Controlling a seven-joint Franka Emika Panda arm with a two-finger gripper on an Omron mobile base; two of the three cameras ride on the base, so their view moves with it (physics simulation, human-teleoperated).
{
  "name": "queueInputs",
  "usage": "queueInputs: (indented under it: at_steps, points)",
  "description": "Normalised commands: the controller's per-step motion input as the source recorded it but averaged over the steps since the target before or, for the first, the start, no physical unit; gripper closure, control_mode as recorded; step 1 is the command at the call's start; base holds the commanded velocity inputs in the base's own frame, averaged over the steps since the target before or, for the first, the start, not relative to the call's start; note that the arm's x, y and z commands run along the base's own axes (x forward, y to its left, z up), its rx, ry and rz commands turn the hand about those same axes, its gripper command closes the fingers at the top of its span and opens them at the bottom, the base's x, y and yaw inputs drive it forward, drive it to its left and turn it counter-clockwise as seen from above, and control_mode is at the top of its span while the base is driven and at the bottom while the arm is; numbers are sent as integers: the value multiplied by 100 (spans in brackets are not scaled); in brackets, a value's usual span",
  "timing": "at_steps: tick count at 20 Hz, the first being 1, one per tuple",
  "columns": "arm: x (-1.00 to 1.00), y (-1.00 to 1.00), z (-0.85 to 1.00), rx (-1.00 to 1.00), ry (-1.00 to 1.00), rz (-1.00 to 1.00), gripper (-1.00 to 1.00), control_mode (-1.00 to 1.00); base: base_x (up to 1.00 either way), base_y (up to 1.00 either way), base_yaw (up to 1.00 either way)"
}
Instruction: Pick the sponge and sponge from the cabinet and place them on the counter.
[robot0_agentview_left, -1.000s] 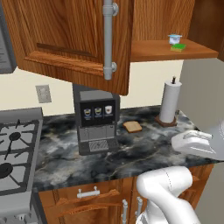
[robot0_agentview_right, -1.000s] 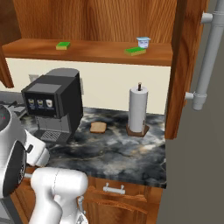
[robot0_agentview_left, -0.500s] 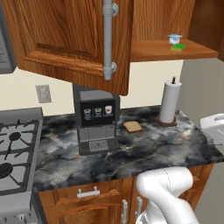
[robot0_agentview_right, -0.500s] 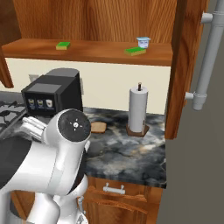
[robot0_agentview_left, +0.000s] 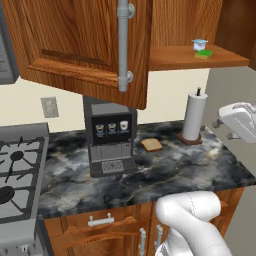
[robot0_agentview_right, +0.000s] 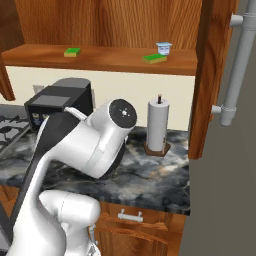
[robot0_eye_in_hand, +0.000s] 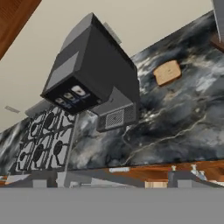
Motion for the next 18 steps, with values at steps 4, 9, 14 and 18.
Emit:
queueInputs:
  at_steps: [4, 9, 14, 18]
  points:
    - [67, 1, 22, 1, -1, -6, -100, -100, 0, 0, 0]
    - [19, 20, 33, 1, -12, 0, -100, -100, 0, 0, 0]
    - [12, 40, 34, 0, -10, 0, -100, -100, 0, 0, 0]
    - [10, 55, 30, 0, -12, 0, -100, -100, 0, 0, 0]
